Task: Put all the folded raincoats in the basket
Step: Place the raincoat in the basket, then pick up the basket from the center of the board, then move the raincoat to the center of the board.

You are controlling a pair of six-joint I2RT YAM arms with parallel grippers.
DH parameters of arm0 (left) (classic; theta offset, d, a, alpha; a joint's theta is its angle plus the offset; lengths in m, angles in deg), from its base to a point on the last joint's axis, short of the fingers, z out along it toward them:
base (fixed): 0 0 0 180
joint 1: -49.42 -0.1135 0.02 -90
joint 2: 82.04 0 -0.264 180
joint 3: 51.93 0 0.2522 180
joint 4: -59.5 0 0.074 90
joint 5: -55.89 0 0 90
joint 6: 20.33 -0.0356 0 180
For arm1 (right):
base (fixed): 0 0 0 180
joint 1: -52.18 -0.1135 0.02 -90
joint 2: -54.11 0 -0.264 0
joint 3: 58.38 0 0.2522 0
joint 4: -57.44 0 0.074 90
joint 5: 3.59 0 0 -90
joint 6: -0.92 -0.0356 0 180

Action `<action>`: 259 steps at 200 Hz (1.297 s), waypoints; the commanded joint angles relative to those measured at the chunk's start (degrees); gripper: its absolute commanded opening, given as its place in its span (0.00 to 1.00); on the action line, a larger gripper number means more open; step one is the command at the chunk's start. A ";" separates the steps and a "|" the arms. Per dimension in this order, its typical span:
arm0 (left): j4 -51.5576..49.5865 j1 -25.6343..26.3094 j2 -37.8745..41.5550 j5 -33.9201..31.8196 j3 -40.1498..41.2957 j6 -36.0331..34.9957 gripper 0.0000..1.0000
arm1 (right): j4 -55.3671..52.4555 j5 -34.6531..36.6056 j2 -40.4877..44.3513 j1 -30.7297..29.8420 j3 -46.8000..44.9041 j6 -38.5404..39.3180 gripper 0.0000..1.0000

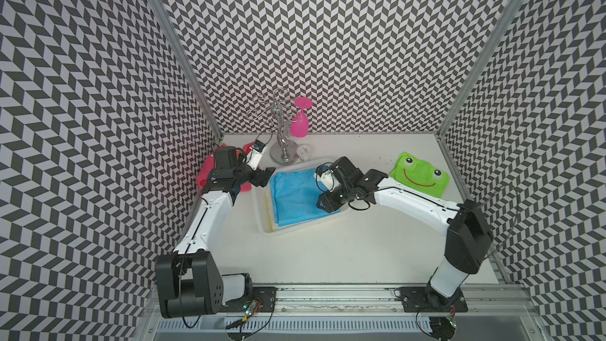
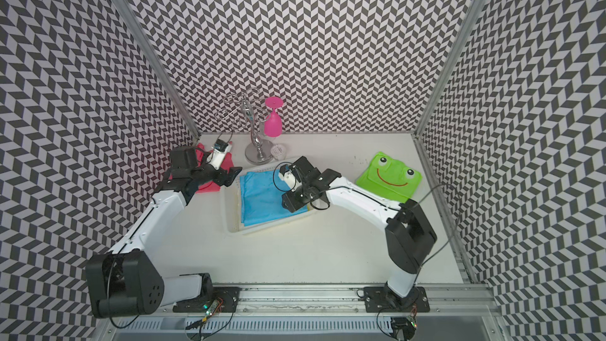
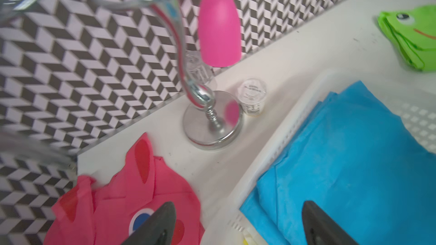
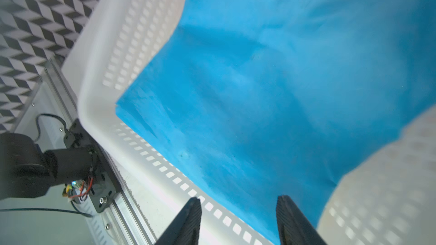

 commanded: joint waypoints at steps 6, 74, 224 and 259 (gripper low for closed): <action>0.48 -3.36 -0.07 -1.33 0.96 5.71 0.97 | 5.26 16.65 3.30 3.40 -3.48 -5.96 0.58; 2.92 -8.41 -7.49 -15.63 -1.30 8.20 1.00 | 6.05 13.86 -4.57 5.94 -6.84 -8.63 0.58; 2.89 -6.85 -34.66 -17.88 -9.71 6.71 0.96 | 15.57 16.56 18.34 12.59 -32.20 -33.36 0.09; 3.95 -3.05 -36.95 -21.11 -7.49 6.26 0.94 | 17.18 18.04 19.14 12.50 -31.65 -34.91 0.10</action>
